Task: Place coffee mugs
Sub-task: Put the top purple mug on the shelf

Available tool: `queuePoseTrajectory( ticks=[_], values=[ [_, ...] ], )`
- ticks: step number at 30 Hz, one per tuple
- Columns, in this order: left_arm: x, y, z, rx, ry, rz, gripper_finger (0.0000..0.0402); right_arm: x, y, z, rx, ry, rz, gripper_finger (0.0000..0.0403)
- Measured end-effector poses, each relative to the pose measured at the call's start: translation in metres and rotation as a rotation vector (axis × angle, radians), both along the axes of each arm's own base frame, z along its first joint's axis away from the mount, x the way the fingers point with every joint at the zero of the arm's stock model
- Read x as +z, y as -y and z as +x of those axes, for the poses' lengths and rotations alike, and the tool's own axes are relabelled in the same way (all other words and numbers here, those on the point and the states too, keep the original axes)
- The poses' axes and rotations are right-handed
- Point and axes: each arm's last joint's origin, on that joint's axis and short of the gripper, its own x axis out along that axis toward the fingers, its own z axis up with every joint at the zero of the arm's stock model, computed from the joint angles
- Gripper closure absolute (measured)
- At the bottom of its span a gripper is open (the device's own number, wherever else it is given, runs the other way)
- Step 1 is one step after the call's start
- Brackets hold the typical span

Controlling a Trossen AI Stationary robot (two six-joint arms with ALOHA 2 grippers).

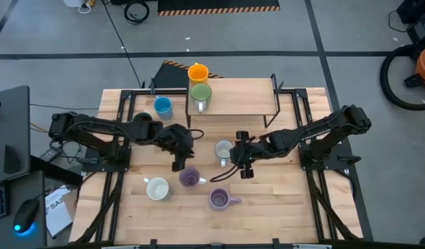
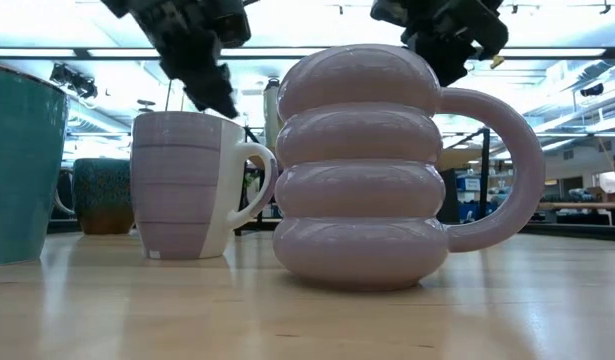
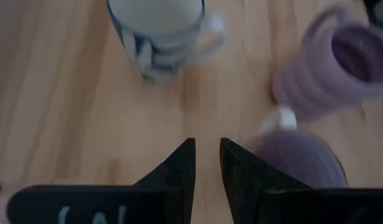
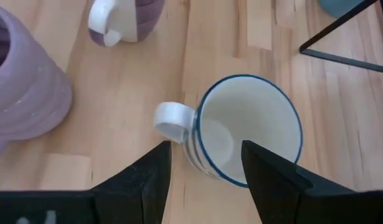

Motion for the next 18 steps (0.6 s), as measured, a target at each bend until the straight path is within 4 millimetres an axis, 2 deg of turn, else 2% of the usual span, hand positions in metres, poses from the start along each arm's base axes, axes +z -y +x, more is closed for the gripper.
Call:
queuePoseTrajectory(
  ticks=[6,10,14,18],
  values=[
    [0.007,0.013,-0.005,-0.094,-0.068,0.026,0.0318,-0.001,0.0,-0.001,-0.001,-0.01,-0.002,0.0202],
    [0.007,0.023,-0.006,-0.175,-0.061,0.069,0.0287,-0.002,0.001,-0.003,-0.005,-0.04,-0.013,0.0202],
    [0.006,0.043,-0.011,-0.376,-0.068,0.188,0.0254,-0.003,0.005,-0.011,-0.049,-0.094,-0.044,0.0202],
    [0.009,0.063,-0.016,-0.485,-0.098,0.378,0.0247,0.001,0.008,-0.012,-0.089,-0.076,-0.048,0.0202]
  ],
)
